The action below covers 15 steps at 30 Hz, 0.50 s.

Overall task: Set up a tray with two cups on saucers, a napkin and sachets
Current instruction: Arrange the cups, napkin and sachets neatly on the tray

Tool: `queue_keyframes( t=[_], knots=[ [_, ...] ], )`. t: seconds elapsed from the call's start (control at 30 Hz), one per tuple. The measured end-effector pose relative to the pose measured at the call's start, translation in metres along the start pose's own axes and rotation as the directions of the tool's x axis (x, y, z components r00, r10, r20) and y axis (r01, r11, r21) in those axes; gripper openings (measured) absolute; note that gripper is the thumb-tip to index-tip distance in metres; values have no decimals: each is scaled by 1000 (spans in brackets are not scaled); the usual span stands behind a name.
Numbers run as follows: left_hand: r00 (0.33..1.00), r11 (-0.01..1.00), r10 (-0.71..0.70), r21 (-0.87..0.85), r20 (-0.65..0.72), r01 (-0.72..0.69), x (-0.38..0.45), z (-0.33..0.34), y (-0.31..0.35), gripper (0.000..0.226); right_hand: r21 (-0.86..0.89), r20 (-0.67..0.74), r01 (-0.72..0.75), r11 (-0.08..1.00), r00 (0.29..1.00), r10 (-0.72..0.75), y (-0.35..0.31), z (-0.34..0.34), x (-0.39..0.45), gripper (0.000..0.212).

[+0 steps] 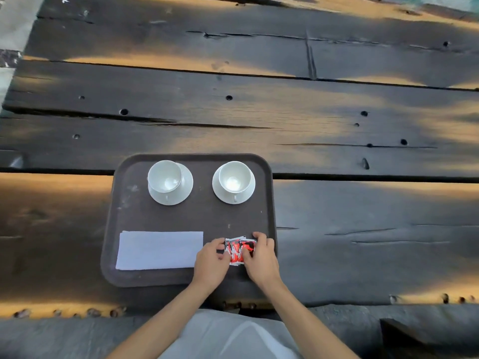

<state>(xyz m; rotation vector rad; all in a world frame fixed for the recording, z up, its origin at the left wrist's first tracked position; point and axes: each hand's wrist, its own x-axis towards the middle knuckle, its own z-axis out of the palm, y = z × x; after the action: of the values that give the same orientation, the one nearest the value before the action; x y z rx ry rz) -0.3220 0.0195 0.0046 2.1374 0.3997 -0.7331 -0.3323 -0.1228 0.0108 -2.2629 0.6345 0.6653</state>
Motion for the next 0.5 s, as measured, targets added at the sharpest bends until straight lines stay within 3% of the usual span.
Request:
queue_keyframes(
  t=[0.5],
  knots=[
    [994,989,-64,-129,84,74,-6,5,7,43,-83,60,104,991,993,-99,-5,3,1,44]
  ],
)
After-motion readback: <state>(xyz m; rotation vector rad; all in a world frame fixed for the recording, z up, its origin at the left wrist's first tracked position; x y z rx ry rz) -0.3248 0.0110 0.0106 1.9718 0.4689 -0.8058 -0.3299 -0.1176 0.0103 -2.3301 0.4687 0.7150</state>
